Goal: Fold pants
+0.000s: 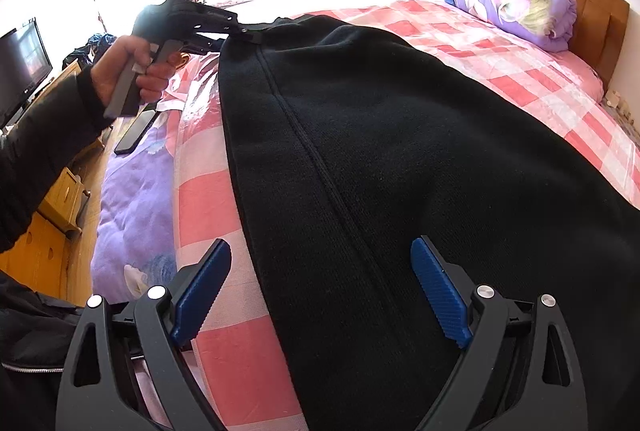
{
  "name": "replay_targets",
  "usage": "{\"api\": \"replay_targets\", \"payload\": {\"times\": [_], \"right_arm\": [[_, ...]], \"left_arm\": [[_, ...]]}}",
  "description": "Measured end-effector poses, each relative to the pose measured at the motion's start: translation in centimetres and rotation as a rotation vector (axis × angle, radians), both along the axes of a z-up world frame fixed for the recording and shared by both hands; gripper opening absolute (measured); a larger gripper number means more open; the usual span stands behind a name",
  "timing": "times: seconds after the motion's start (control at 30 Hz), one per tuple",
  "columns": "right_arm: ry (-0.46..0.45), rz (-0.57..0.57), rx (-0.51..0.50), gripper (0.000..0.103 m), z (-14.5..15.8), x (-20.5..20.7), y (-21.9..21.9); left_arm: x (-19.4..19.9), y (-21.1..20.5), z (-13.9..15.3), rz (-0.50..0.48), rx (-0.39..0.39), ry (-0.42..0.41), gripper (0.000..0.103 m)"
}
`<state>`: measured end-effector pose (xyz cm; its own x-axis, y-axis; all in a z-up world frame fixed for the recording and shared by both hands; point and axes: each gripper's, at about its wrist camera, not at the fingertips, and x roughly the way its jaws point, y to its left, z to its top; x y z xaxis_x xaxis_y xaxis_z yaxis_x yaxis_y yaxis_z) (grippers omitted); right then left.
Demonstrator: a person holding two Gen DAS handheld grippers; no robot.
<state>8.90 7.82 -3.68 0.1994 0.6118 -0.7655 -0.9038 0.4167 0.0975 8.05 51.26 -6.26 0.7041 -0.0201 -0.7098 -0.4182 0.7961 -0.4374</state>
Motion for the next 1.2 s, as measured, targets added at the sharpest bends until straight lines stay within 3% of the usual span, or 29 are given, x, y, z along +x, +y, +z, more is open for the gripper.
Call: {"api": "replay_targets", "payload": {"times": [0.07, 0.17, 0.27, 0.4, 0.47, 0.53, 0.67, 0.8, 0.93, 1.03, 1.07, 1.1, 1.2], "right_arm": [[0.002, -0.005, -0.006, 0.089, 0.1, 0.0, 0.0], [0.006, -0.019, -0.018, 0.088, 1.0, -0.1, 0.2], [-0.033, -0.024, 0.005, 0.088, 2.6, 0.2, 0.6], [-0.002, -0.076, 0.051, 0.088, 3.7, 2.5, 2.0], [0.065, -0.087, 0.018, 0.088, 2.5, 3.9, 3.1], [0.07, -0.118, -0.06, 0.089, 0.8, 4.8, 3.8], [0.062, -0.108, -0.046, 0.09, 0.7, 4.6, 3.6], [0.061, -0.201, 0.12, 0.09, 3.7, 5.0, 0.3], [-0.01, -0.384, 0.273, 0.09, 7.2, 5.5, -5.9], [-0.025, -0.572, 0.352, 0.09, 8.6, 6.4, -11.6], [-0.015, -0.637, 0.383, 0.09, 8.8, 6.7, -13.8], [0.002, -0.692, 0.412, 0.09, 9.0, 7.2, -15.8], [0.084, -0.798, 0.448, 0.09, 8.0, 8.0, -20.1]], "left_arm": [[-1.2, -0.3, 0.9, 0.022, 0.027, -0.052, 0.026], [-3.8, -1.0, 4.6, 0.045, 0.086, -0.177, 0.024], [-3.8, -1.0, 5.8, 0.047, 0.13, -0.113, 0.024], [-1.9, -0.4, 1.9, 0.052, 0.119, 0.049, 0.026], [-1.8, 0.0, 0.8, 0.052, 0.094, 0.03, 0.027], [-2.5, -0.3, 1.6, 0.054, 0.1, -0.018, 0.026], [-3.3, -4.2, 6.6, 0.027, 0.265, -0.117, 0.026], [-3.4, -12.5, 13.1, -0.108, 0.481, -0.264, 0.026], [-3.4, -23.6, 15.5, -0.331, 0.684, -0.384, 0.026], [-2.7, -31.1, 13.7, -0.504, 0.762, -0.399, 0.026], [-2.4, -33.0, 12.8, -0.552, 0.771, -0.395, 0.021], [-1.9, -35.5, 11.0, -0.623, 0.776, -0.368, 0.02], [-1.0, -39.6, 6.7, -0.714, 0.799, -0.302, 0.016]]}}
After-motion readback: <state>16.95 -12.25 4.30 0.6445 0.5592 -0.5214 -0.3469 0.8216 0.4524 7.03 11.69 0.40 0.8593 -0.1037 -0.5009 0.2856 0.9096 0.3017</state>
